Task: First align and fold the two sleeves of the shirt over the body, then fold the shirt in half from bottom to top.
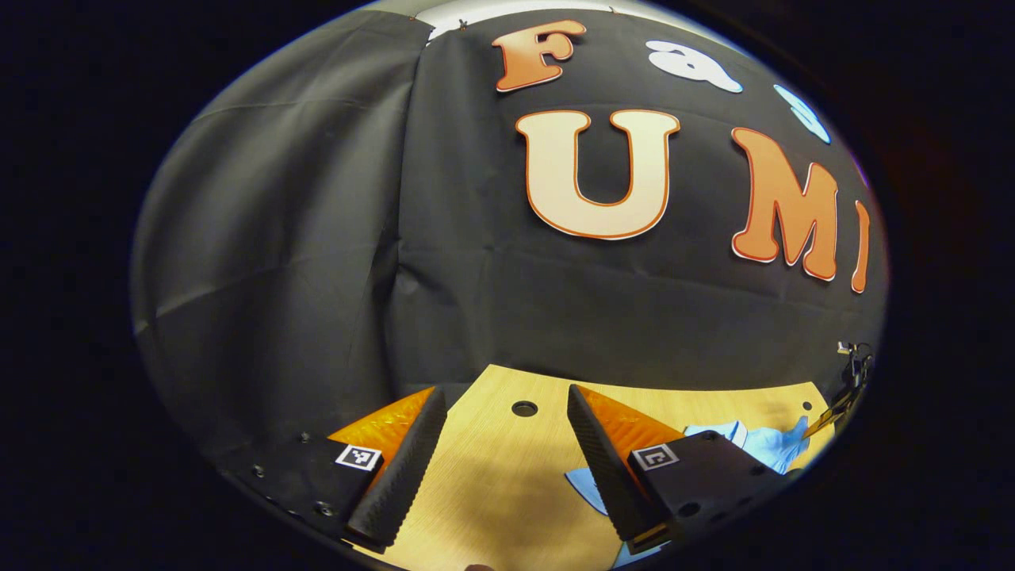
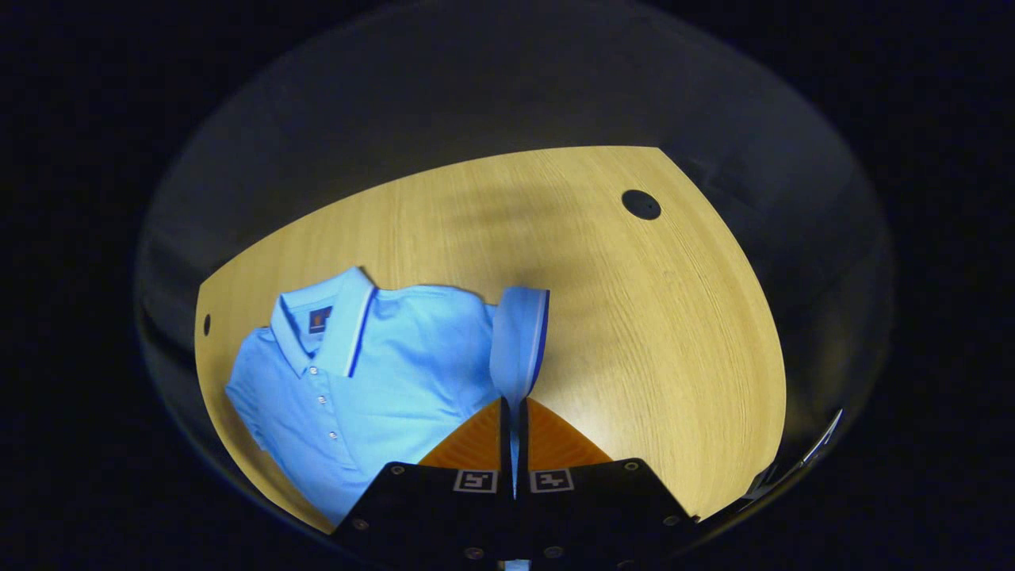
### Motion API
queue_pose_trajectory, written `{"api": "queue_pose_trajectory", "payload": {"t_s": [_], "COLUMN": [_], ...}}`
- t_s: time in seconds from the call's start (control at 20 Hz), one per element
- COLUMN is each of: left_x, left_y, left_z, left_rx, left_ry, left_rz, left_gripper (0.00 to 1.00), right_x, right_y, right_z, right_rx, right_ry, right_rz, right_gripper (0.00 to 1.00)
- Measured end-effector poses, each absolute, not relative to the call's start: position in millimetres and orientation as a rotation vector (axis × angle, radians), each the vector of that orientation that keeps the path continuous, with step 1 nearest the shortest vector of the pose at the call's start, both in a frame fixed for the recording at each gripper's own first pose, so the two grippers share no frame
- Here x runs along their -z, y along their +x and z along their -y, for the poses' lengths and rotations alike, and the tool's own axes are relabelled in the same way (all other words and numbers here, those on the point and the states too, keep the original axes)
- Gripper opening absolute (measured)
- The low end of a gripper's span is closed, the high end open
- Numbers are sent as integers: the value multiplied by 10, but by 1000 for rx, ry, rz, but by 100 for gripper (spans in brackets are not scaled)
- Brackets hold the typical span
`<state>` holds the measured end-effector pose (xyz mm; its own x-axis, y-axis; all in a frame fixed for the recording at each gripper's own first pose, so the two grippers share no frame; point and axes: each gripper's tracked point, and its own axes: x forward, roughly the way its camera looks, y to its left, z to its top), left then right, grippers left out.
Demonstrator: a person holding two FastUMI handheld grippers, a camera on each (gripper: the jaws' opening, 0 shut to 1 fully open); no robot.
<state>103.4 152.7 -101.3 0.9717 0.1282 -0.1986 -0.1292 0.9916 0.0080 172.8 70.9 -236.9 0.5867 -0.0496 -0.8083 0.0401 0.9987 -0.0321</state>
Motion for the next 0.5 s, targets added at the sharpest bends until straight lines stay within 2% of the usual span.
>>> {"api": "queue_pose_trajectory", "payload": {"t_s": [0.5], "left_x": [941], "left_y": [969], "left_z": [-1951], "left_rx": [-101], "left_ry": [-37], "left_rz": [-186], "left_gripper": [100], "right_x": [2097], "right_y": [1391], "right_z": [-1743], "right_rx": [-78], "right_ry": [-56], "right_rz": [-881], "right_gripper": [1]}}
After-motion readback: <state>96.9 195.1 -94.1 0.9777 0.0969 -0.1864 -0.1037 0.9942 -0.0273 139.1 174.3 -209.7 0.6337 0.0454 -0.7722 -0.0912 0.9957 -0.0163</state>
